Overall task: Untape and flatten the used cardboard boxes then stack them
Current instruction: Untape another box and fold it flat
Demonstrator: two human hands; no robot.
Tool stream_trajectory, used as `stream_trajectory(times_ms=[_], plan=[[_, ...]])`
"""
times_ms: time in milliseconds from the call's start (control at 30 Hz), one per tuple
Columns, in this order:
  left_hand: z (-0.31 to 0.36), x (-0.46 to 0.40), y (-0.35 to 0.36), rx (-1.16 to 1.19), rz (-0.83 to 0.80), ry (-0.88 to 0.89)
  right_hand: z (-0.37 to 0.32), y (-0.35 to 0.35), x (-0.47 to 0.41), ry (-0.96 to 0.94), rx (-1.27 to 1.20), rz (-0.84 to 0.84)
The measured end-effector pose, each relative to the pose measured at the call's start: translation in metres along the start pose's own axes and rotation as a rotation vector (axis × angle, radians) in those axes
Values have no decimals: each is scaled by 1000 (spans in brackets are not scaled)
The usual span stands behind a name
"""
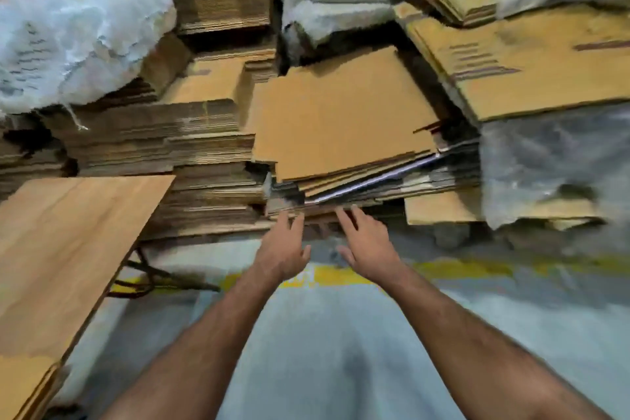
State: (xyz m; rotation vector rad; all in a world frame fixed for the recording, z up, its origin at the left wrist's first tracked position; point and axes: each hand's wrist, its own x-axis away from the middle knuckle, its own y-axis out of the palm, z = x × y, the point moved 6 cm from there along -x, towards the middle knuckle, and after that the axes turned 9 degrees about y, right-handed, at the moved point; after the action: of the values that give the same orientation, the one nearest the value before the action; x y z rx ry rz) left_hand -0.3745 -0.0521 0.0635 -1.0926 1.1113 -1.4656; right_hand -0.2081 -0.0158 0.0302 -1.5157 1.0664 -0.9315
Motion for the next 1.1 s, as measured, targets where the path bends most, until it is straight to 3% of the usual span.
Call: stream_trajectory(times_ms=[167,267,333,533,700,1100], plan=[[154,-75,77,-30,-367,396,166,20,58,417,-37,-91],[226,-92,114,-63,-609,623,236,40,109,623,-65,-189],[262,-103,132,-65,-689,725,272,54,143,747,-94,-249],[344,-155,199,-122,-783,895,355,77,220,1110,-200,-288],[424,-172,238,-164,-872,1115,396,82,268,1398,-298,-220],[608,-53,314,-139,-1032,1510,415,120,443,1905,-488,-26]])
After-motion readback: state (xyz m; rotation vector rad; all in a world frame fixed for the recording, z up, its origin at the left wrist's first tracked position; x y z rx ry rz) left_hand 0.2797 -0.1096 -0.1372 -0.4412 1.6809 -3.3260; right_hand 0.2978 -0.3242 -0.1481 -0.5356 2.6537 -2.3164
